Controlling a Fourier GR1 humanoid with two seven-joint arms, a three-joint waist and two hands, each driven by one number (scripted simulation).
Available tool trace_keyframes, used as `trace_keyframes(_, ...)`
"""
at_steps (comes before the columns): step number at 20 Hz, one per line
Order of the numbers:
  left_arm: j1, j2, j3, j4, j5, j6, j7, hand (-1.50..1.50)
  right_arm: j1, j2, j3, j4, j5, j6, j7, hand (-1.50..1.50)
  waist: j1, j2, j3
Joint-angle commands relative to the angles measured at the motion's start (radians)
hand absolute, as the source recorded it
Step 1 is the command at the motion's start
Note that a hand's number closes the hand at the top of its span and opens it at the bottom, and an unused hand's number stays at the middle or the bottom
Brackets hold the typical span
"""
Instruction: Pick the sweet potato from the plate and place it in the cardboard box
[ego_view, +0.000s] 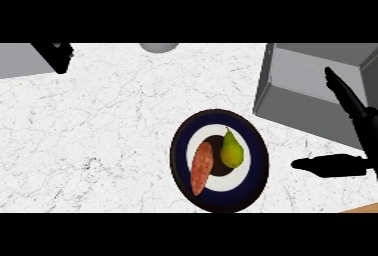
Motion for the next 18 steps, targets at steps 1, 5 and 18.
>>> trace_keyframes(1,-0.246,-0.106,0.021,-0.246,0.077,-0.001,-0.194,0.0,-0.005,-0.071,0.07,-0.008,0.07,0.067,0.027,-1.5,-0.043,0.007,-0.031)
trace_keyframes(5,-0.244,-0.104,0.022,-0.235,0.058,-0.022,-0.248,0.0,-0.02,-0.13,0.147,-0.024,0.121,0.151,0.067,-1.5,-0.035,0.016,-0.035)
trace_keyframes(18,-0.573,-0.284,-0.086,-0.365,0.126,-0.075,-0.346,0.0,-0.176,-0.154,0.375,-0.224,0.28,0.363,0.651,-1.5,0.094,0.083,-0.008)
